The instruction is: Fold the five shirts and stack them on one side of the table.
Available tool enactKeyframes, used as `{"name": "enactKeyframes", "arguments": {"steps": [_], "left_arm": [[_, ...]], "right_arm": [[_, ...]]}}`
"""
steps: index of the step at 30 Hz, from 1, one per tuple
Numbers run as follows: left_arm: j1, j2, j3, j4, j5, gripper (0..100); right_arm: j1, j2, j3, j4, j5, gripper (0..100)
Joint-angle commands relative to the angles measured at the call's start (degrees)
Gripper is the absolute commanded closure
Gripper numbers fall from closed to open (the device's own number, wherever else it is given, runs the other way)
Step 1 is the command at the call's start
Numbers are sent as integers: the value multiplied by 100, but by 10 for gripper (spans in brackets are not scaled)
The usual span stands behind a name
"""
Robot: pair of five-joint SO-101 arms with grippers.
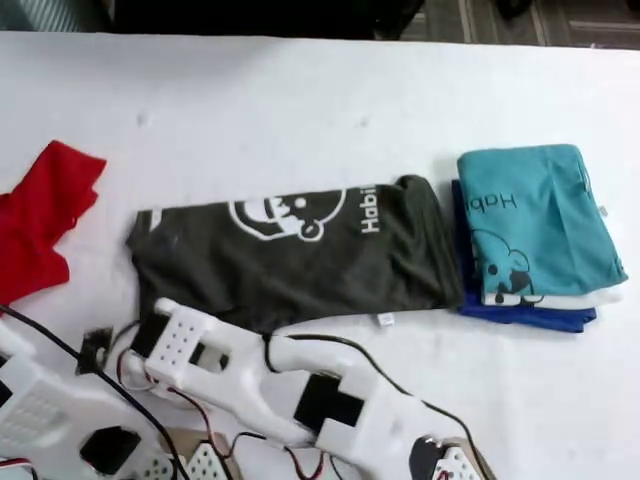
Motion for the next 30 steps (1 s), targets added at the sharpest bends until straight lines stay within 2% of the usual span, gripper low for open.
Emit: {"name": "enactKeyframes", "arguments": {"steps": [1,2,4,7,13,21,23,30], "left_arm": [[-66,-330,-18,-9,-26,973],[-66,-330,-18,-18,-26,973],[-66,-330,-18,-44,-26,973],[-66,-330,-18,-44,-26,973],[-40,-321,-18,-44,-26,973],[-31,-312,-18,-44,-18,973],[-31,-312,-18,-44,-18,973],[-31,-312,-9,-44,-18,973]], "right_arm": [[40,251,-378,31,-9,974],[48,251,-440,31,-18,989],[101,251,-589,92,0,947],[233,251,-1046,444,0,985],[804,295,-2295,1174,0,981],[1385,312,-3156,1059,9,974],[1516,312,-3165,954,9,926],[1938,787,-3314,716,-26,609]]}}
